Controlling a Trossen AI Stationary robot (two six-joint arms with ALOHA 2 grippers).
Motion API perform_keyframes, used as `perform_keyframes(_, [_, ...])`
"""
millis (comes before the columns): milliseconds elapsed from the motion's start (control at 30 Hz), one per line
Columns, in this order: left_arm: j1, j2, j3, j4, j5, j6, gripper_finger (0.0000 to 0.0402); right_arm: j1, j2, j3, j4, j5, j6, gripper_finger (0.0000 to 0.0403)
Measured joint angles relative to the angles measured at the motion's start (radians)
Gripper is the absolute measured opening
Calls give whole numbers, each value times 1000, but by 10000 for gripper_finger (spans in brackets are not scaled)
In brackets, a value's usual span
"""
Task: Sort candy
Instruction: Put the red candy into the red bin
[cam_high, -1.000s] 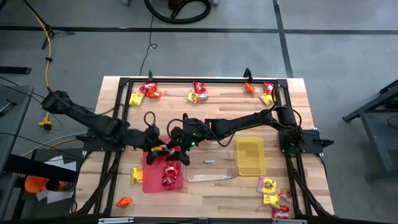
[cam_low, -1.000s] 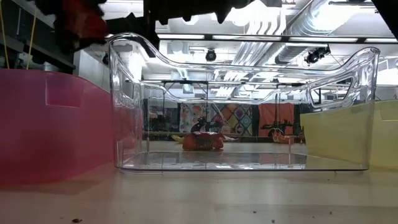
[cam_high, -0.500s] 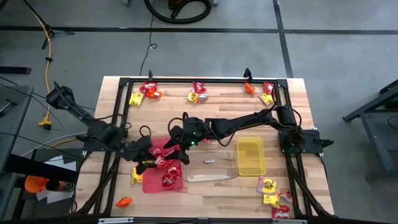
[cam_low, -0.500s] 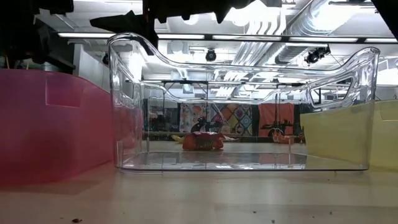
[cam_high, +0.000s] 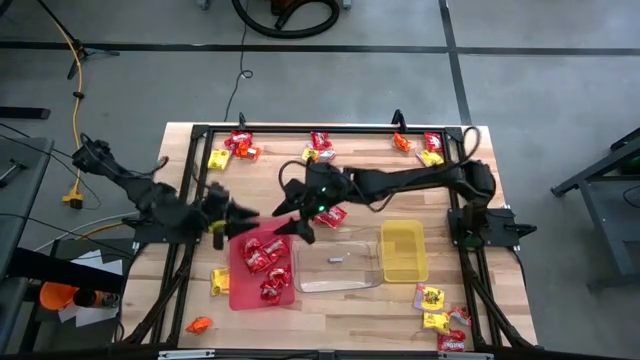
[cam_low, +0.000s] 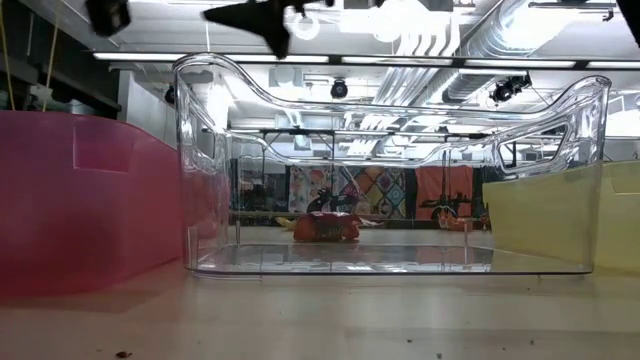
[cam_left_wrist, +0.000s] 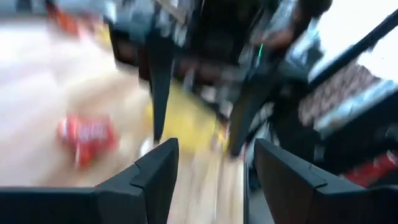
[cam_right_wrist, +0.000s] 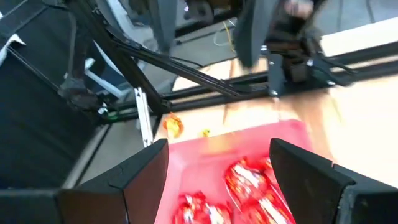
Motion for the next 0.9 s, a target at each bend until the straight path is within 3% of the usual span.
perform_keyframes(200, [125, 1, -1, 205, -4, 239, 197, -27, -118, 0, -250, 37, -77, 275])
perform_keyframes(600, [376, 84, -2, 203, 234, 234, 197, -31, -295, -8, -671, 260, -165, 275])
perform_keyframes(733, [438, 86, -2, 197, 277, 278, 197, -31, -368, -123, -687, 289, -136, 275])
perform_keyframes(900, [505, 78, -2, 182, 283, 284, 197, -25, -507, -370, -624, 321, 8, 275])
